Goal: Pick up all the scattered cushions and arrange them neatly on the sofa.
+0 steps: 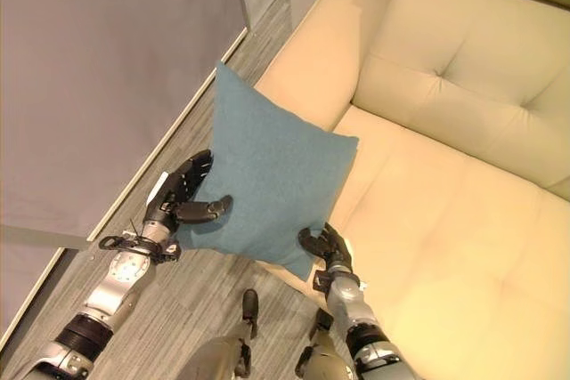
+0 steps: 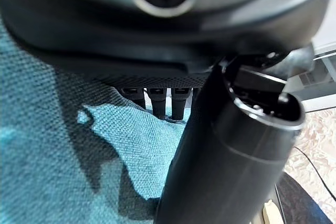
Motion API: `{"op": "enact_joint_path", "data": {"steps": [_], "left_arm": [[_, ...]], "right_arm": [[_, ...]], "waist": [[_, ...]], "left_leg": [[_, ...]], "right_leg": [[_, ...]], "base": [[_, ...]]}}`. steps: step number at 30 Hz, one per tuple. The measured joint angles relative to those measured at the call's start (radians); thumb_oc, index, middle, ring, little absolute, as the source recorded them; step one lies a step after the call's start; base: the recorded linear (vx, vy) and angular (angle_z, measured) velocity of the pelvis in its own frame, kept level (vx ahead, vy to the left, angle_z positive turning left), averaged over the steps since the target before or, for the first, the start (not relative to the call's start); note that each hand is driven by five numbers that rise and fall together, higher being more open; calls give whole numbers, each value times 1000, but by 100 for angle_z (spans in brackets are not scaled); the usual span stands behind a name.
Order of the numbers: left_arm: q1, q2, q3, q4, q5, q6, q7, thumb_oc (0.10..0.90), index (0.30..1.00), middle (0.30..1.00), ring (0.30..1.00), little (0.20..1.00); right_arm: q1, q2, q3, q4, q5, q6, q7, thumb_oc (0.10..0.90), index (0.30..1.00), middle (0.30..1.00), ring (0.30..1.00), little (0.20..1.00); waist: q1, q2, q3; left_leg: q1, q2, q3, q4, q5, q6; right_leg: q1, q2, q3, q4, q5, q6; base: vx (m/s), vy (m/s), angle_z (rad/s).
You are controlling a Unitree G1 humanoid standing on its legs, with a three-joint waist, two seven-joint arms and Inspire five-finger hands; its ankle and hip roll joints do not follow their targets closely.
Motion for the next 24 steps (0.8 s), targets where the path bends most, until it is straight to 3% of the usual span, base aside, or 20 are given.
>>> {"op": "enact_joint_path", "data": {"steps": [6,7,8,20,24], "left_arm": [[3,-37,5,22,-2,-1,25,800,900,900,900,900],[5,-49,16,32,-4,-3,38,519,479,479,479,479],[3,-53,17,45,-6,-6,40,400,300,300,300,300],[130,-88,107,89,-54,27,63,400,300,300,300,300],[261,-104,138,101,-98,63,59,400,300,300,300,300]], "right_arm": [[0,4,42,-28,73,0,-1,800,900,900,900,900],[0,7,56,-32,85,-1,-1,569,554,554,554,554],[-1,7,58,-33,90,-1,-1,400,300,300,300,300],[154,-23,62,-179,154,2,12,400,300,300,300,300],[266,-21,35,-274,142,12,49,400,300,300,300,300]], "waist": [[2,0,0],[3,0,0],[1,0,0],[-38,-5,-2],[-55,-67,-54]], "left_leg": [[-4,0,13,0,0,0],[-2,0,23,0,0,0],[-2,1,24,0,0,0],[87,4,26,-1,-16,7],[111,12,31,-1,-31,15]], "right_leg": [[-10,0,13,0,3,-1],[-13,0,20,0,7,-4],[-12,1,20,0,7,-4],[78,4,19,0,-6,7],[95,11,26,0,-11,10]], "base": [[-4,1,-6],[15,-1,-13],[26,-6,-9],[57,-13,0],[34,-53,-5]]}}
